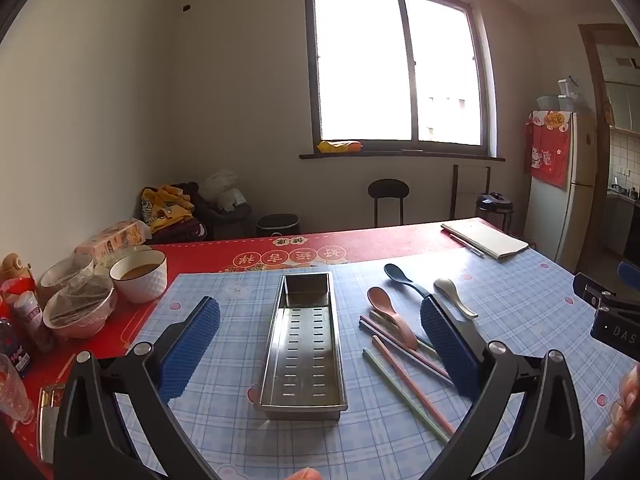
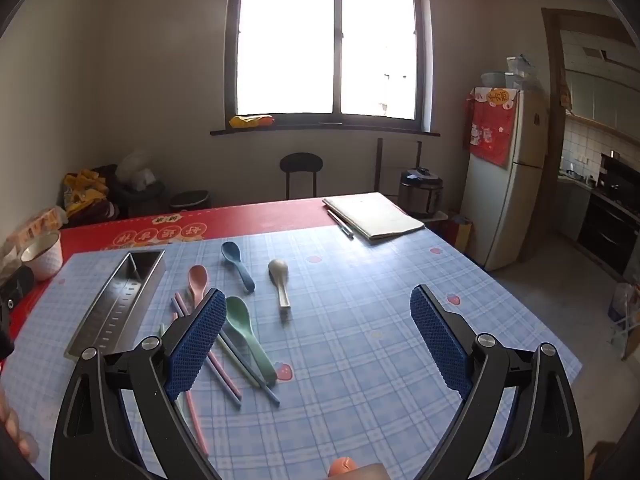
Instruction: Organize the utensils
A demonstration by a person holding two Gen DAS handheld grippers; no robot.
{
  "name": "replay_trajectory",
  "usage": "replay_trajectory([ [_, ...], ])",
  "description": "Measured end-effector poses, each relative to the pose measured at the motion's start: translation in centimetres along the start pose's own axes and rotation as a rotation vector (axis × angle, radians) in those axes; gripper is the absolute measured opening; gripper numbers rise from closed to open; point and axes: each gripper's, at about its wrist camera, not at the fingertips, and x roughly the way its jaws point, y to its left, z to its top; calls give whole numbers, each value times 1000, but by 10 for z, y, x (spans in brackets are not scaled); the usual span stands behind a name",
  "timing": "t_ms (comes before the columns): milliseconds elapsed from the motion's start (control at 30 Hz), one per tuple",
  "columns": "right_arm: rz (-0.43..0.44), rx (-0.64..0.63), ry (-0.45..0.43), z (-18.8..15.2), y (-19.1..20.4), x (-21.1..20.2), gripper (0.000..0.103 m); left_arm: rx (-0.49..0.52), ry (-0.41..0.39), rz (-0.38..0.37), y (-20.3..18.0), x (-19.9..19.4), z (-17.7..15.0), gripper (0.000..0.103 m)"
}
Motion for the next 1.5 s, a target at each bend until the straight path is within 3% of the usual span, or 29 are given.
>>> replay_trajectory([
  [1500, -7, 4, -12, 1, -1, -2, 90, -11, -22, 13, 5, -7, 4, 98],
])
